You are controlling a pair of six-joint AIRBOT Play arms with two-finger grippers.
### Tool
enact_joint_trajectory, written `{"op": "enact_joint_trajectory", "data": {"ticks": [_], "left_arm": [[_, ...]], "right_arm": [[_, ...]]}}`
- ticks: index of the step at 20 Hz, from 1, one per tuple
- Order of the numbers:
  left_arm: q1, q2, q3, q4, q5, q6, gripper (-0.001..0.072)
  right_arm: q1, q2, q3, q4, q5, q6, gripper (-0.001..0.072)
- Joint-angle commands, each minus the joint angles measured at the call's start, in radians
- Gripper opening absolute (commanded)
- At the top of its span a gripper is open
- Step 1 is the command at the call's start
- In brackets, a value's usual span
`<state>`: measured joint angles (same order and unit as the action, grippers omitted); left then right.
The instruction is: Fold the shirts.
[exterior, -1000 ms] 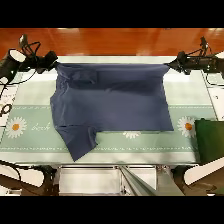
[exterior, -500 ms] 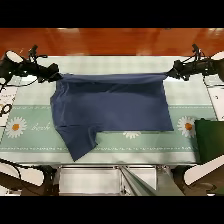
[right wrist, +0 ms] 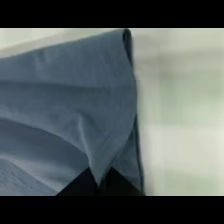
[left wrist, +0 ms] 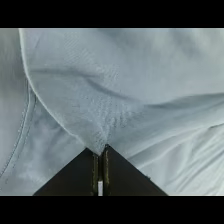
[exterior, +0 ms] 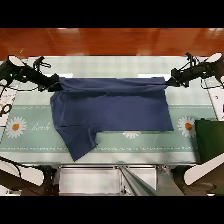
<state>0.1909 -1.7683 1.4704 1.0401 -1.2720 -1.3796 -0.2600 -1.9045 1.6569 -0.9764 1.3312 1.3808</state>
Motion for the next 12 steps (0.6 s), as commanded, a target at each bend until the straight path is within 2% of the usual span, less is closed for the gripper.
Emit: {"op": "enact_joint_trajectory", "data": {"ticks": [1,2,3,4,5,6,9,12], "left_arm": [[0.004,-0.003,-0.003,0.009,-0.084,0.003,0.0028],[0.005,-0.003,-0.002,0.011,-0.115,0.003,0.0029],[0.006,-0.002,-0.002,0.011,-0.143,-0.006,0.0063],[0.010,-0.002,-0.002,0.014,-0.174,-0.028,0.0263],[0.014,0.000,-0.001,0.025,-0.201,-0.054,0.0508],[0.019,0.005,-0.002,0.051,-0.229,-0.082,0.0505],[0.034,0.070,-0.003,0.082,-0.265,-0.080,0.0505],[0.081,0.209,-0.087,0.090,-0.184,-0.068,0.0504]], "right_arm": [[0.027,-0.010,0.001,-0.076,0.036,0.041,0.0023],[0.027,-0.011,0.001,-0.097,0.047,0.064,0.0042],[0.026,-0.010,0.001,-0.109,0.068,0.110,0.0236],[0.023,-0.010,0.001,-0.109,0.108,0.129,0.0422],[0.015,-0.006,0.001,-0.109,0.155,0.138,0.0416],[0.006,0.006,0.001,-0.109,0.193,0.140,0.0415],[-0.018,0.108,-0.004,-0.173,0.233,0.156,0.0415],[-0.049,0.291,-0.130,-0.232,0.135,0.151,0.0415]]}}
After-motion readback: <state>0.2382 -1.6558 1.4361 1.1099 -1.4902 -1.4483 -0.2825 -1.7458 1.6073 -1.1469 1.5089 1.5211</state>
